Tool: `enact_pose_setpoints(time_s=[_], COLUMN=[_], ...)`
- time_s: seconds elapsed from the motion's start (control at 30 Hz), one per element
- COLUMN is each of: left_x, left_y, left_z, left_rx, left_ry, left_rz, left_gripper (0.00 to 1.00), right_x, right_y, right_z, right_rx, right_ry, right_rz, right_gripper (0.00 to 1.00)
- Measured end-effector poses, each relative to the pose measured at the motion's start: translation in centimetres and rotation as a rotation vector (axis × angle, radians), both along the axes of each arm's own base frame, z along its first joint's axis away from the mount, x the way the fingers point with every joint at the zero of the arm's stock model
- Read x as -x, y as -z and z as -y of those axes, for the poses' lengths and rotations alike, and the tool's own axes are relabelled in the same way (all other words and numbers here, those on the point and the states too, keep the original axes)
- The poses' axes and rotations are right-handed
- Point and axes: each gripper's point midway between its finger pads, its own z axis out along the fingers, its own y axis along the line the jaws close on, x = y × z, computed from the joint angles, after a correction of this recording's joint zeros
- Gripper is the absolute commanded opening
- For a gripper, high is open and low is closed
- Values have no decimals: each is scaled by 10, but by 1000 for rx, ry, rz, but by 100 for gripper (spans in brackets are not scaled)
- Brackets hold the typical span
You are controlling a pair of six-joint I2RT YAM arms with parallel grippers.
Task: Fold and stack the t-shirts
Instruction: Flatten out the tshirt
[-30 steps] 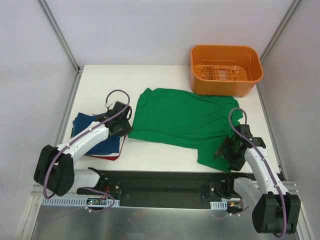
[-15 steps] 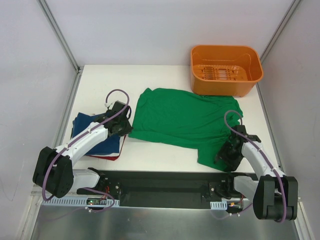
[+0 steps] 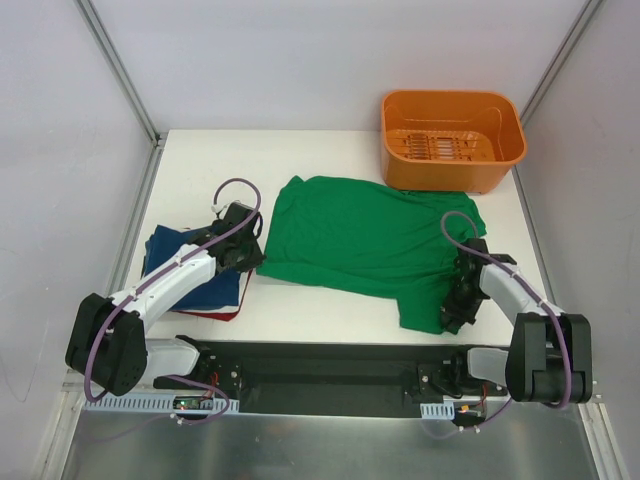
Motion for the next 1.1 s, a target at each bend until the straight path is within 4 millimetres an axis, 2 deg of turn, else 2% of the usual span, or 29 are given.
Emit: enact_pose_setpoints(time_s=[0.17,0.23,0.27,0.33,0.37,0.43,0.5,0.57,0.63,0.77,0.83,0.97,1.03,1.1], left_x=[0,-2,-3,-6,-7,-10,-12,-10,-2,36,59,114,137,153], left_y=[-3,-10,-14,-32,-44,-76,-114,-160,-206,-315,-360,-446,-472,-488], left_z=[0,1,2,4,7,10,12,11,7,-10,-19,-36,-43,-49], left_rx=[-1,6,14,39,61,103,146,195,235,335,379,474,504,515], left_ry=[9,17,21,28,34,45,59,74,84,104,121,176,197,215], left_rz=[10,30,44,88,119,199,301,422,538,810,916,1131,1200,1249], left_gripper=[0,0,0,0,0,0,0,0,0,0,0,0,0,0], right_x=[-30,-44,-53,-76,-86,-96,-96,-87,-70,-27,2,58,84,100], right_y=[-6,-21,-35,-77,-106,-159,-220,-278,-327,-432,-479,-557,-586,-602], right_z=[1,1,1,1,1,4,10,19,26,42,45,44,42,41], right_rx=[7,20,28,42,52,72,103,138,170,238,256,262,264,267], right_ry=[-47,-62,-70,-78,-78,-68,-45,-17,7,55,57,31,19,2], right_rz=[135,231,304,490,600,773,947,1098,1216,1485,1614,1853,1953,2014], right_gripper=[1,1,1,1,1,1,1,1,1,1,1,1,1,1])
